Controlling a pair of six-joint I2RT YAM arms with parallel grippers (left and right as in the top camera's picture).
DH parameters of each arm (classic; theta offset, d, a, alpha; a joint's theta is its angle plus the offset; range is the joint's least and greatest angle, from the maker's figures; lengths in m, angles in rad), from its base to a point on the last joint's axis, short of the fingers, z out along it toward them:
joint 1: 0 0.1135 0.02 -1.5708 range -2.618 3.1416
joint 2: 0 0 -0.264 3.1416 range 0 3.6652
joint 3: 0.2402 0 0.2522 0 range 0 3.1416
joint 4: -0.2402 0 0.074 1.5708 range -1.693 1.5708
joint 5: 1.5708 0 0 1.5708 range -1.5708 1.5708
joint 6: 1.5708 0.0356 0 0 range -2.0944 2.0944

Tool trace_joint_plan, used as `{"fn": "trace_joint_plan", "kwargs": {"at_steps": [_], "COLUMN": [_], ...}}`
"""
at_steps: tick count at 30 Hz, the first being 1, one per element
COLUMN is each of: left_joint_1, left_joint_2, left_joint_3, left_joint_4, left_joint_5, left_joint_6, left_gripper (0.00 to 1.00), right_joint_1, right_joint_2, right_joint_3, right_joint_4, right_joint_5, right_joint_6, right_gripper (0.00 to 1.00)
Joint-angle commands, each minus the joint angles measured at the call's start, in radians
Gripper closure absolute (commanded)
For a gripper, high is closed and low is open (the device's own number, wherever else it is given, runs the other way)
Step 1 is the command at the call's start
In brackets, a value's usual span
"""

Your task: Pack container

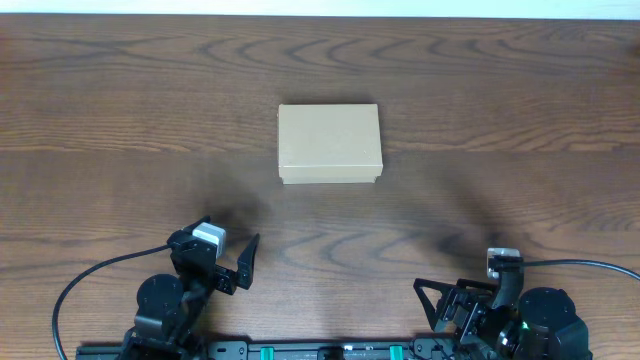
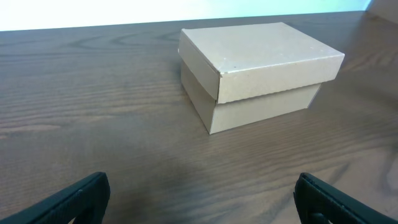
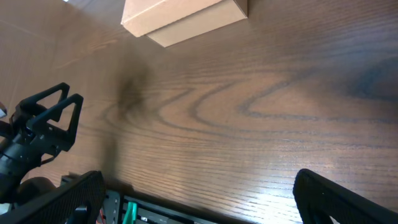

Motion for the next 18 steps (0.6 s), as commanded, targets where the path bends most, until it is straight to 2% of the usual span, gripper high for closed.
{"fn": "trace_joint_plan", "kwargs": {"at_steps": [1,18], "left_joint_1": [0.007,0.007], "left_joint_2": [-0.008,-0.008], "left_joint_3": [-0.022,-0.022], "left_joint_4": [-0.002,-0.002], "left_joint_5": [0.000,0.000], "left_joint_6": [0.007,0.007], "left_gripper": [0.05,0.05], "right_joint_1": [0.008,0.008], "right_joint_2": [-0.006,-0.006], "right_joint_3": [-0.003,-0.003], "right_joint_4": [0.002,-0.013], "right_joint_5": [-0.004,-0.005], "right_joint_6": [0.009,-0.005], "right_gripper": [0.01,0.01]}}
